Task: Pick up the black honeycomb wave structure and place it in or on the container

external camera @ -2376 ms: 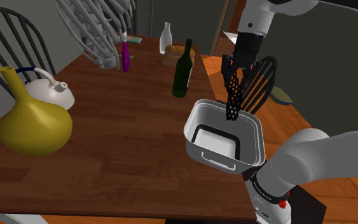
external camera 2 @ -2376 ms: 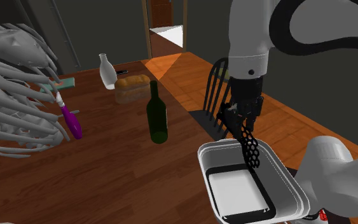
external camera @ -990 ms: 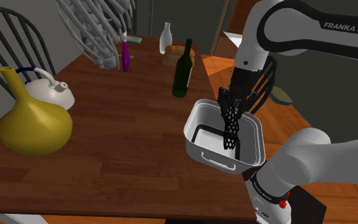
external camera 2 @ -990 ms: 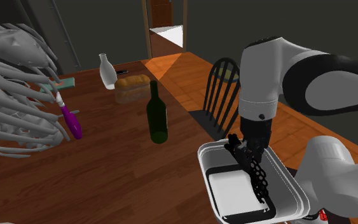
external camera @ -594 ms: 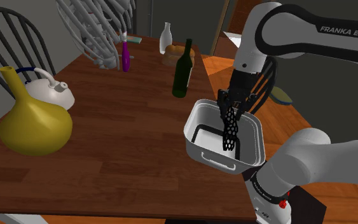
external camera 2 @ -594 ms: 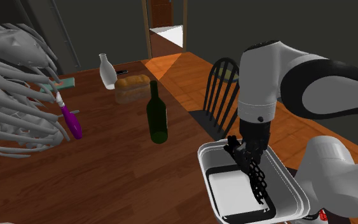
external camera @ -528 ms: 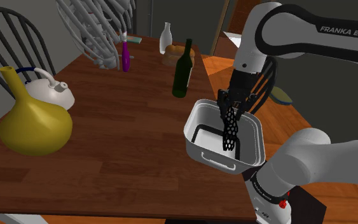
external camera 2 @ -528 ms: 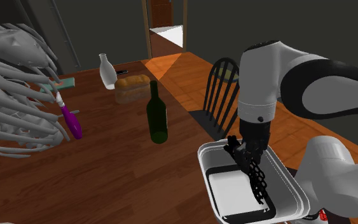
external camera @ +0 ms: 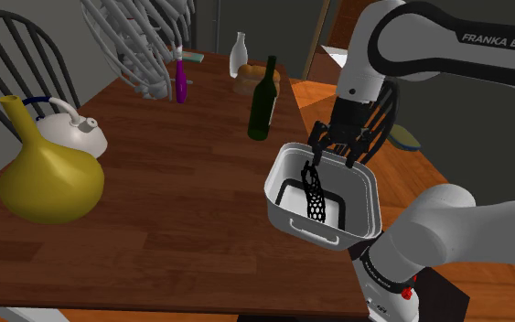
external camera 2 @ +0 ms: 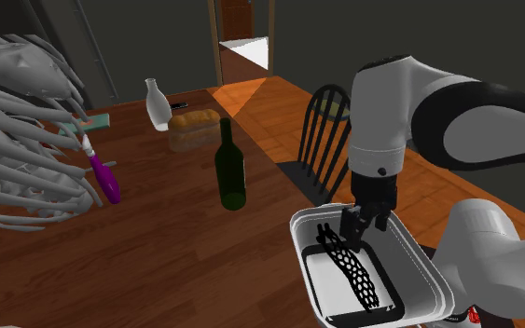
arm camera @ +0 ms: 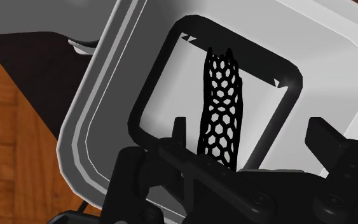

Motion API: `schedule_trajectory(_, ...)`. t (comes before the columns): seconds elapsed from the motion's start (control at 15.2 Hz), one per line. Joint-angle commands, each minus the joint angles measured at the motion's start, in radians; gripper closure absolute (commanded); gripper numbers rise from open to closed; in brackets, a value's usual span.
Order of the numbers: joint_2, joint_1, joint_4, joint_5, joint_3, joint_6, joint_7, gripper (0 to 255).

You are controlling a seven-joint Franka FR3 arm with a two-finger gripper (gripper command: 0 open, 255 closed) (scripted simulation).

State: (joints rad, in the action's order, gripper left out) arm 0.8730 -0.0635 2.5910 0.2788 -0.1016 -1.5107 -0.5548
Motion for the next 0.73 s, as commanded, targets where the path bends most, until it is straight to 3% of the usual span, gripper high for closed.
schedule_trajectory(0.0,-0.019,-0.005,-0.06,-0.012,0.013,0.043,-0.001,0)
schedule_trajectory(0.13,-0.045,-0.01,-0.131,-0.024,0.026,0.089,-0.002,0)
schedule_trajectory(0.66,-0.045,-0.01,-0.131,-0.024,0.026,0.089,-0.002,0)
